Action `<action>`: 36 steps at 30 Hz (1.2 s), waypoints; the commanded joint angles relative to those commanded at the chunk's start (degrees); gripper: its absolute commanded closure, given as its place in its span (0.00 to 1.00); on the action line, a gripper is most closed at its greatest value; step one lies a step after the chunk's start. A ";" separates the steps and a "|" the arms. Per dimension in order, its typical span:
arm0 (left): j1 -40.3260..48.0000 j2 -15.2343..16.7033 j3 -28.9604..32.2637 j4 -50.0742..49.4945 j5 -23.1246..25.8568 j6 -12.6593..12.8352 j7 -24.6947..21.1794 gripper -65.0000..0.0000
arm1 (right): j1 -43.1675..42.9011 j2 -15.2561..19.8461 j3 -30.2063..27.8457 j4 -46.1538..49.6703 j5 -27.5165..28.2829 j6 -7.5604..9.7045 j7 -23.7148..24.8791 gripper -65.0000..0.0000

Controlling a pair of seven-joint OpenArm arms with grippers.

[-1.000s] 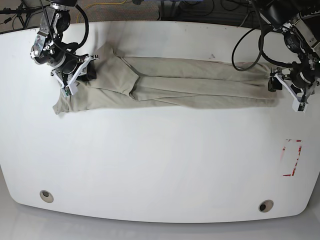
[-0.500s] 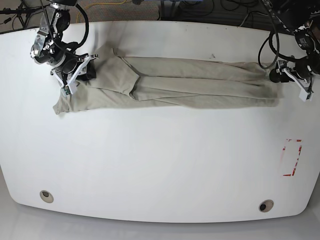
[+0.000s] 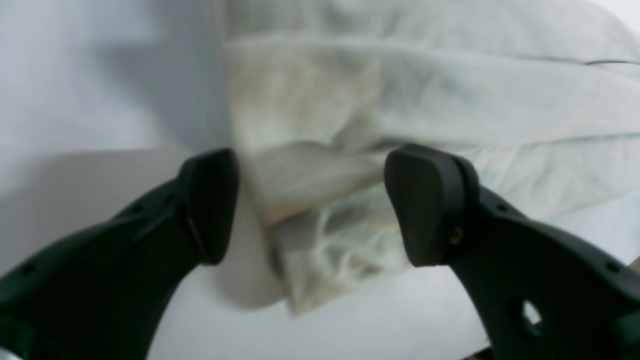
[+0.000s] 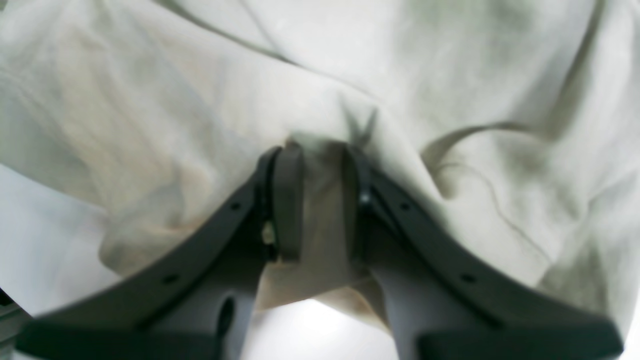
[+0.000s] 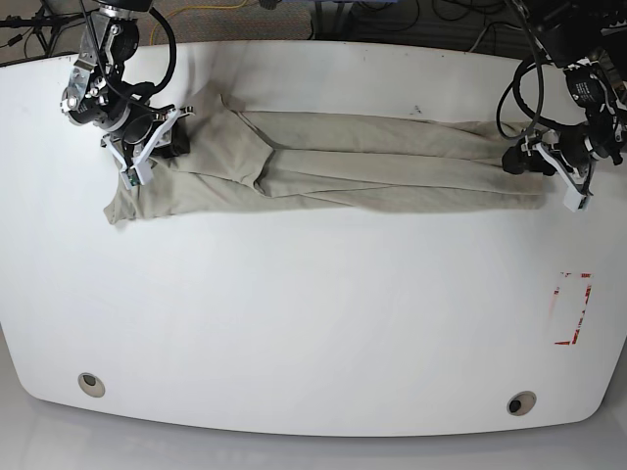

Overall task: Fold the T-shirt properly
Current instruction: 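Grasp the strip's other end with the left gripper, then fold the strip's end with the left gripper toward the right gripper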

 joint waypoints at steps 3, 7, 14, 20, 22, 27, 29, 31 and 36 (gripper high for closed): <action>0.00 0.18 0.88 0.00 0.09 0.00 0.00 0.28 | 0.00 0.00 0.00 0.00 0.00 0.00 0.00 0.81; 0.00 0.18 2.64 0.00 0.09 0.00 0.00 0.33 | 0.00 0.00 0.00 0.00 0.09 0.00 0.00 0.81; -0.09 0.18 2.81 0.00 0.26 0.00 0.00 0.66 | 0.00 0.00 0.00 0.00 0.09 0.00 0.00 0.81; -0.18 -0.09 4.48 0.35 0.18 0.00 0.00 0.84 | 0.18 -0.09 0.00 0.00 0.18 0.00 0.00 0.81; -0.18 -0.18 4.84 1.32 0.09 0.00 0.00 0.87 | 0.26 -0.09 0.00 0.00 0.18 0.00 0.00 0.81; -0.09 0.00 4.92 9.93 0.26 0.00 0.00 0.90 | 0.44 -0.09 0.00 0.00 0.09 0.00 0.00 0.81; 0.09 0.09 5.45 14.24 0.26 0.00 0.00 0.91 | 0.44 -0.09 0.00 0.00 0.18 0.00 0.00 0.81; 0.62 0.09 7.56 17.76 0.26 0.00 0.00 0.91 | 0.44 -0.09 0.00 0.00 0.18 0.00 0.00 0.81; 1.32 0.09 12.22 25.49 0.26 1.80 0.18 0.91 | 0.44 -0.09 0.00 0.00 0.00 0.00 0.00 0.81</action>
